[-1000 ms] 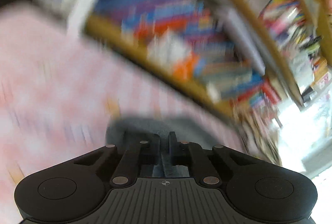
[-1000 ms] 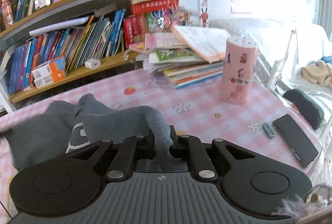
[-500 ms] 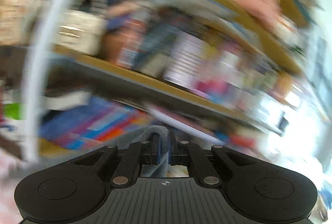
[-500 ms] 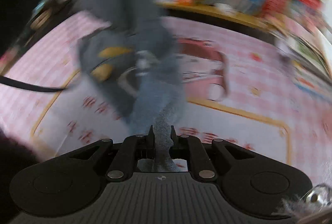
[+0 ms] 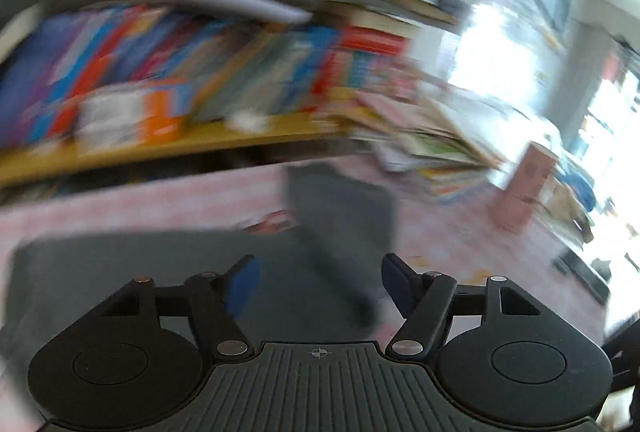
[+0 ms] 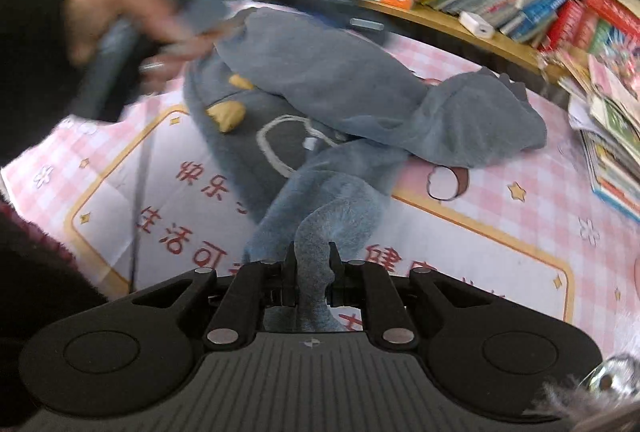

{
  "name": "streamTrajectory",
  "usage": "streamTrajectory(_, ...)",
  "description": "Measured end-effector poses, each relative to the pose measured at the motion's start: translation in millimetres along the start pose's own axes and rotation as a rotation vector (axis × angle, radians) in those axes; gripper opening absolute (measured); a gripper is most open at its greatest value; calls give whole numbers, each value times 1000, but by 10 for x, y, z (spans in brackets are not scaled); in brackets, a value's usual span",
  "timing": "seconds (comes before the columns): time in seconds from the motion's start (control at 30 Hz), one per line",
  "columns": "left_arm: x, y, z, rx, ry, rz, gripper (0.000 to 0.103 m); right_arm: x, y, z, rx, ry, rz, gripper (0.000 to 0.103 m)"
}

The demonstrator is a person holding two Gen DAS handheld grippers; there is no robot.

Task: Fold clothes
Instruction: 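Lift the sweatshirt with both grippers and spread it flat on the table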

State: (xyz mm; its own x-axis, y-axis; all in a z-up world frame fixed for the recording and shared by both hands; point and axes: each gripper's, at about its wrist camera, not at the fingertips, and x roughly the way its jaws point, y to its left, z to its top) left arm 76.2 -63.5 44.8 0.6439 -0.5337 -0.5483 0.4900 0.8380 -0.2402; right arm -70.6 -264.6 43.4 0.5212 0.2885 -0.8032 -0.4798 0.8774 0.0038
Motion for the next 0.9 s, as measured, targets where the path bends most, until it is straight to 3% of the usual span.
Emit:
streamTrajectory(0.17,-523,813,-368,-262,-45,243,70,20,-280,-20,113,-13,-64,11)
streamTrajectory(0.27,-702,1211,-601,-439,-20,392,67,37,-481,-66,201,-3,-106,11)
streamTrajectory(0.33,-756,1379,-674,-504,-14,439,67,24,-570,-103,221,4,-140,12)
streamTrajectory(0.4,-727,1445,-692,-534,-7,454,65,14,-638,-139,235,8,-187,12)
streamTrajectory(0.43,-683,1474,-692,-545,3,450,58,11,-669,-159,249,12,-219,13)
streamTrajectory(0.47,-635,1496,-690,-555,17,430,42,11,-707,-182,268,18,-246,14)
streamTrajectory(0.5,-592,1517,-692,-566,32,411,38,12,-738,-205,285,24,-263,14)
streamTrajectory(0.7,-389,1470,-705,-582,81,400,37,-40,-860,-353,343,26,-318,26)
streamTrajectory(0.73,-370,1464,-704,-581,76,401,34,-40,-866,-365,351,25,-320,26)
streamTrajectory(0.77,-369,1470,-721,-585,70,402,20,-38,-871,-373,358,24,-322,26)
streamTrajectory(0.9,-452,1534,-803,-620,35,386,12,26,-841,-338,352,29,-321,26)
